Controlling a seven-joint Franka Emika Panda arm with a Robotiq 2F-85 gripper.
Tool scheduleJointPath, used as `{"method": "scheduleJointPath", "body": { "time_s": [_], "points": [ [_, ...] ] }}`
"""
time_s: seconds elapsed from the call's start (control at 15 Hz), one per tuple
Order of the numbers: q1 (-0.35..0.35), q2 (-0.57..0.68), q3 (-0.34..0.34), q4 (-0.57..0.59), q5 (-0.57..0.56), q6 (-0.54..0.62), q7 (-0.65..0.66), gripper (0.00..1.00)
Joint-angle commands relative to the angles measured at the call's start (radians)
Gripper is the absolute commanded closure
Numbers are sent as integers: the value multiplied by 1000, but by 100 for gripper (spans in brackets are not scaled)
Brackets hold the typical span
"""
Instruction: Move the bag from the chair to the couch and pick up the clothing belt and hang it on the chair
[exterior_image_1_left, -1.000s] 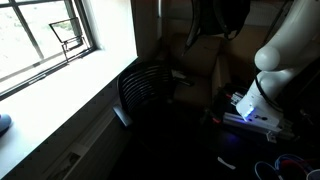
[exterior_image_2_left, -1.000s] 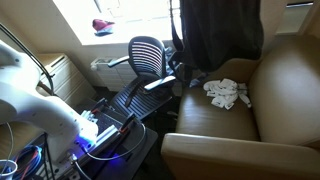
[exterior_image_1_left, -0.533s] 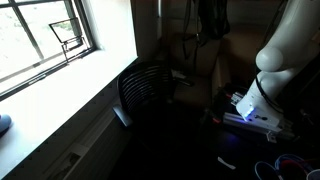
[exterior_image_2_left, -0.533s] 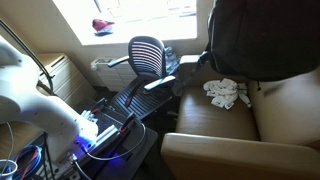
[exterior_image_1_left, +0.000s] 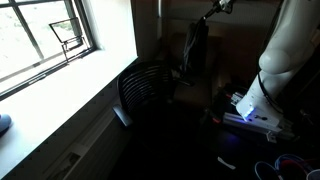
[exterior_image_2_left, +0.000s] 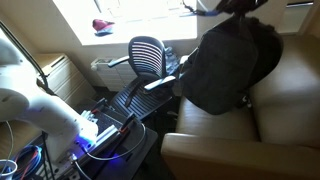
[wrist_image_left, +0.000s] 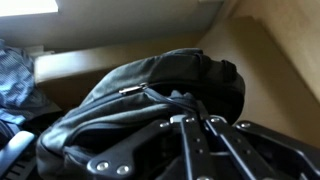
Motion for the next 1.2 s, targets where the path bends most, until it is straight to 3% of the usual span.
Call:
{"method": "scheduleJointPath", "body": {
  "time_s": [0.0, 0.13, 0.33, 0.4, 0.47, 0.53, 0.8, 0.87, 0.93, 1.13],
  "points": [
    [144, 81, -77, -124, 130, 278, -100, 100],
    [207, 162, -72, -170, 313, 449, -212, 100],
    [191, 296, 48, -155, 583, 696, -359, 100],
    [208, 365, 51, -120, 670, 752, -393, 100],
    [222, 431, 46, -108, 700, 785, -380, 73],
    [151, 304, 115, -157, 622, 752, -380, 97],
    [165, 422, 115, -114, 664, 812, -386, 73],
    [164, 423, 114, -109, 665, 813, -387, 48],
    [245, 409, 37, -113, 681, 778, -373, 47],
    [300, 434, -30, 7, 710, 905, -333, 26]
  ]
}}
